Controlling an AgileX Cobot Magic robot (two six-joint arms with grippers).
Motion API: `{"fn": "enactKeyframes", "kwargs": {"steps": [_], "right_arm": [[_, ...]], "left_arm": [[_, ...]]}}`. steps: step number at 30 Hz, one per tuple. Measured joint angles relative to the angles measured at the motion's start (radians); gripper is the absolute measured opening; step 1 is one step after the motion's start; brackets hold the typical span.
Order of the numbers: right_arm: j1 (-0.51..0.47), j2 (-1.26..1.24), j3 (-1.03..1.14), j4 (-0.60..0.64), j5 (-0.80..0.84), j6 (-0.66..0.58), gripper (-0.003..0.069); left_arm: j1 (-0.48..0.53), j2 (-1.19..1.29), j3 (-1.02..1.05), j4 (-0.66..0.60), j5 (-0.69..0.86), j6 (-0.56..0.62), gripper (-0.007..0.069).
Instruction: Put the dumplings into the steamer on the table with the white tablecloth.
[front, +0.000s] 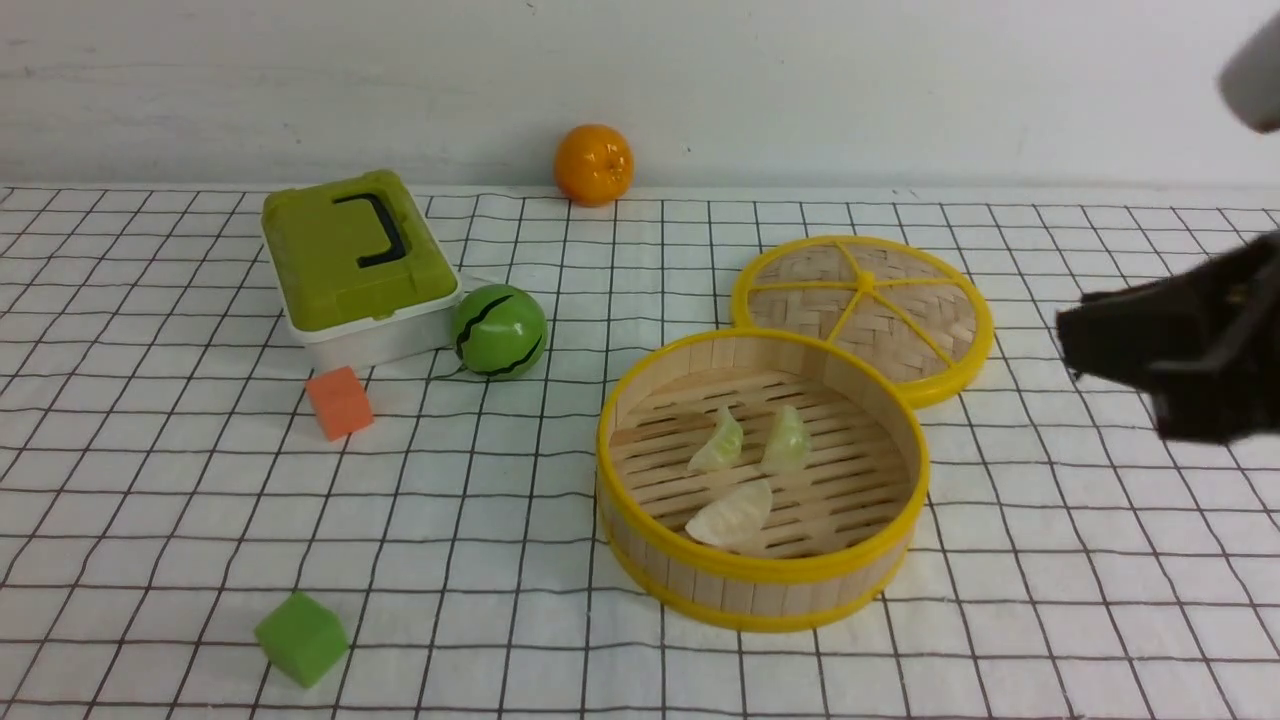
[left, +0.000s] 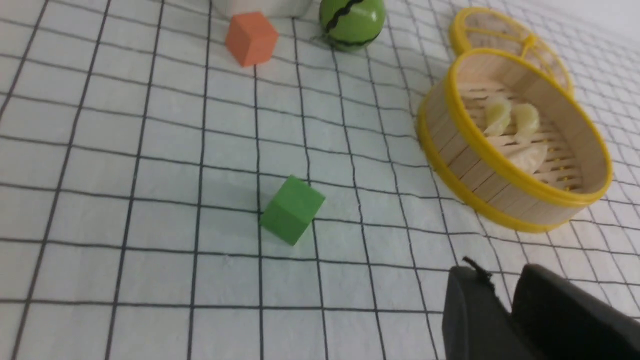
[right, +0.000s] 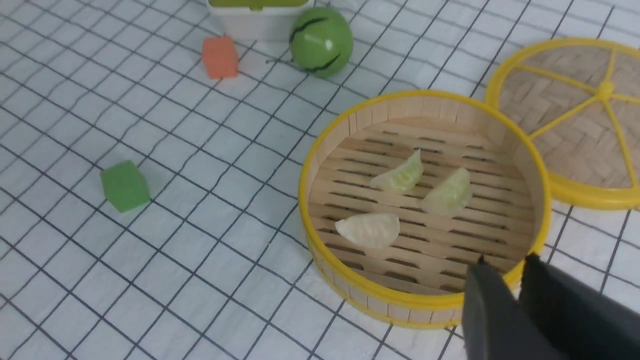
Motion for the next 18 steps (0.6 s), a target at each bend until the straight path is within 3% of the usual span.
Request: {"fn": "enactKeyframes", "kwargs": {"steps": [6,18], "right_arm": [[0.0,-0.251,0.161,0.001,-0.14,-0.001,-0.0006],[0.0,-0.439,0.245,0.001,-0.199,-0.002,-0.001]], "left_arm": [[0.0,0.0,0.0,0.0,-0.01,-0.002,0.0114],[0.0,0.0,0.0,0.0,-0.01,-0.002,0.0127]]}}
